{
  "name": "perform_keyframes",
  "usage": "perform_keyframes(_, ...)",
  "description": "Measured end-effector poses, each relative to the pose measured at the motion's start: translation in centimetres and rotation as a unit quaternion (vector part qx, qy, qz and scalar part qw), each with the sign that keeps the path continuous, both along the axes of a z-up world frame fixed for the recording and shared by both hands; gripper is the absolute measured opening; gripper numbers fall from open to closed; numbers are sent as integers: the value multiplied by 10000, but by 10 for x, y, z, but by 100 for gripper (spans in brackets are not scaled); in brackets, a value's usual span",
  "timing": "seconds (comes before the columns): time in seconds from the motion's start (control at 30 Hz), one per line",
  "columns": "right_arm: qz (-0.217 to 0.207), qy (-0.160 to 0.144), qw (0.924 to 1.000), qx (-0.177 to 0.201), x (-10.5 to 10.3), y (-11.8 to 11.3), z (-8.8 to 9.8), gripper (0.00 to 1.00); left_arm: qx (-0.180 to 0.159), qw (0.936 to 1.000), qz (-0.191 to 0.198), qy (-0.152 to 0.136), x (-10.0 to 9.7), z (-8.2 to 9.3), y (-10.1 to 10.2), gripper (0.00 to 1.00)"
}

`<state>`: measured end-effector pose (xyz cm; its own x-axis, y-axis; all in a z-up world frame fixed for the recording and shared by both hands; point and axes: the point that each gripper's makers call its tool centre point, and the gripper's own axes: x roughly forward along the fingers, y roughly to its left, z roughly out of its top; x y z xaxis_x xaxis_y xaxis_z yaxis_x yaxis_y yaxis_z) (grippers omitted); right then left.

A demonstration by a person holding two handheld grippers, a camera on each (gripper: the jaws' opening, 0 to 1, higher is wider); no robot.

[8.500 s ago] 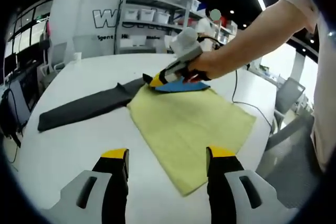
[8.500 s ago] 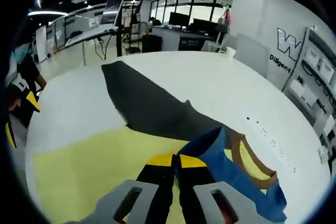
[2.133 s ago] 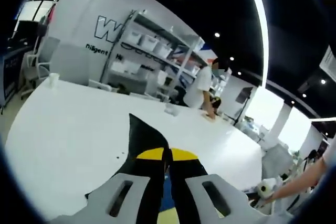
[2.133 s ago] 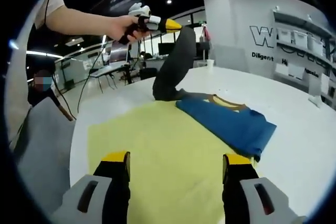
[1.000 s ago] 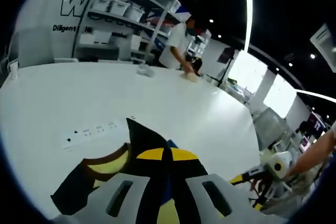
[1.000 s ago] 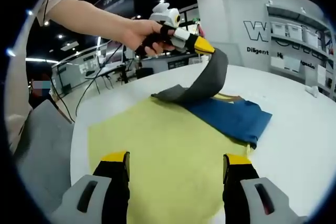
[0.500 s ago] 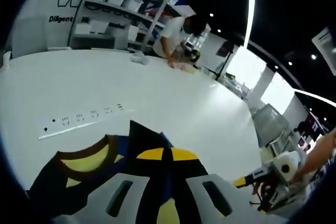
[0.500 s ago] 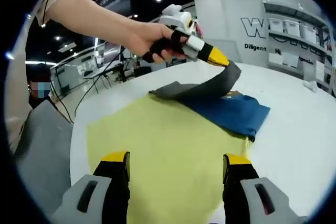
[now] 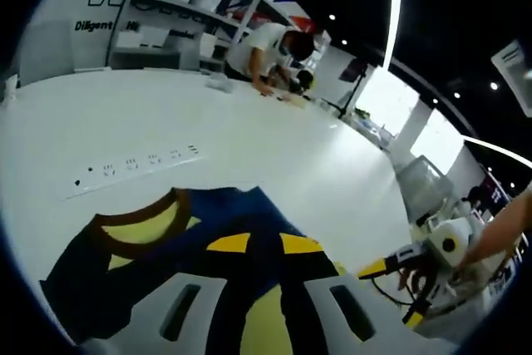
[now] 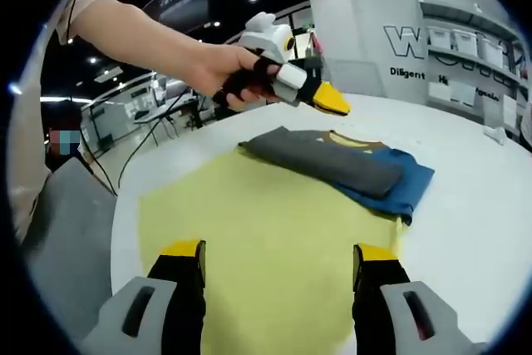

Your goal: Fold the garment on the visible template until the final outline fits inside the template.

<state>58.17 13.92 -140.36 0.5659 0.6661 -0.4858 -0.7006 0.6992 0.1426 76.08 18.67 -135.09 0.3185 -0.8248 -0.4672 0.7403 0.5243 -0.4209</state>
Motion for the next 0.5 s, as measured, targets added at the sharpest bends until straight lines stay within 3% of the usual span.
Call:
perform_keyframes(0.27, 98, -18, 9999, -25, 4, 6, 1, 70, 128, 9988, 469, -65, 6, -3, 63, 8)
perform_keyframes(0.5, 201, -42, 9998, -52, 6, 13, 3, 70, 229, 9939, 1073, -72, 15, -7, 120, 10)
